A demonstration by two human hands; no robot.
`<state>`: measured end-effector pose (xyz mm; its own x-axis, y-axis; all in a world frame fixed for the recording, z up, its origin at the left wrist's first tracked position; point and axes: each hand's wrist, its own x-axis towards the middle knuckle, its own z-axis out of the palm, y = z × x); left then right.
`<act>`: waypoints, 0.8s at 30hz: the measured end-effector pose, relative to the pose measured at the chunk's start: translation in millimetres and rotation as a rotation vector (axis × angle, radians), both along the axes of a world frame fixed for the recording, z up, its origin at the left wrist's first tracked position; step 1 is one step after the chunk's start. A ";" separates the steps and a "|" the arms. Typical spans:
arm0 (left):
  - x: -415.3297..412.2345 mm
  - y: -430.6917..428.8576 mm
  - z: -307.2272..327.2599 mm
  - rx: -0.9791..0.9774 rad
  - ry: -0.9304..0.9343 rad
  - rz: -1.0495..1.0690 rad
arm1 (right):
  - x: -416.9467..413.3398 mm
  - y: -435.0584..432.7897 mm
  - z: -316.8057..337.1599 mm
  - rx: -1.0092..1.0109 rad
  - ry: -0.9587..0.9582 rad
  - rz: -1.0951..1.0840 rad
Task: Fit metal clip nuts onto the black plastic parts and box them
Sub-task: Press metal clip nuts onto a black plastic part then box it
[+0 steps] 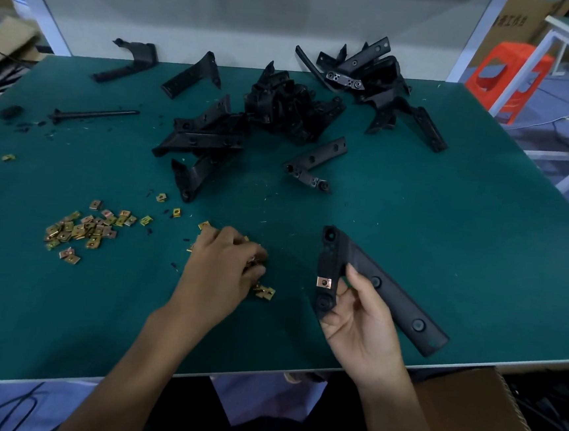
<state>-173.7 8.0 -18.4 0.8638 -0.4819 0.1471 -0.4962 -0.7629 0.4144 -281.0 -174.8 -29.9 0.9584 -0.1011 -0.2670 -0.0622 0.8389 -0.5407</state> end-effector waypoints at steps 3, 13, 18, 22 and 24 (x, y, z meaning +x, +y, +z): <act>2.9 -3.0 2.4 0.040 0.038 -0.019 | -0.1 -0.2 0.0 0.003 0.013 0.005; 15.2 -5.7 6.4 0.072 0.148 0.022 | 0.8 -1.5 -2.3 -0.005 -0.029 0.061; 17.4 -8.9 5.1 0.169 0.021 -0.021 | -0.3 -1.1 0.2 0.011 -0.045 0.063; 3.1 -14.7 15.0 -0.238 0.139 -0.008 | -0.9 0.0 3.2 0.065 0.000 0.052; -7.0 -20.2 22.8 -0.471 0.353 0.002 | -0.3 -0.2 3.4 0.076 0.033 0.042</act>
<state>-180.7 -12.3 4.3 0.9002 -0.4327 0.0487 -0.2658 -0.4573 0.8486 -281.3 -175.0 -26.5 0.9518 -0.0395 -0.3043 -0.1150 0.8735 -0.4730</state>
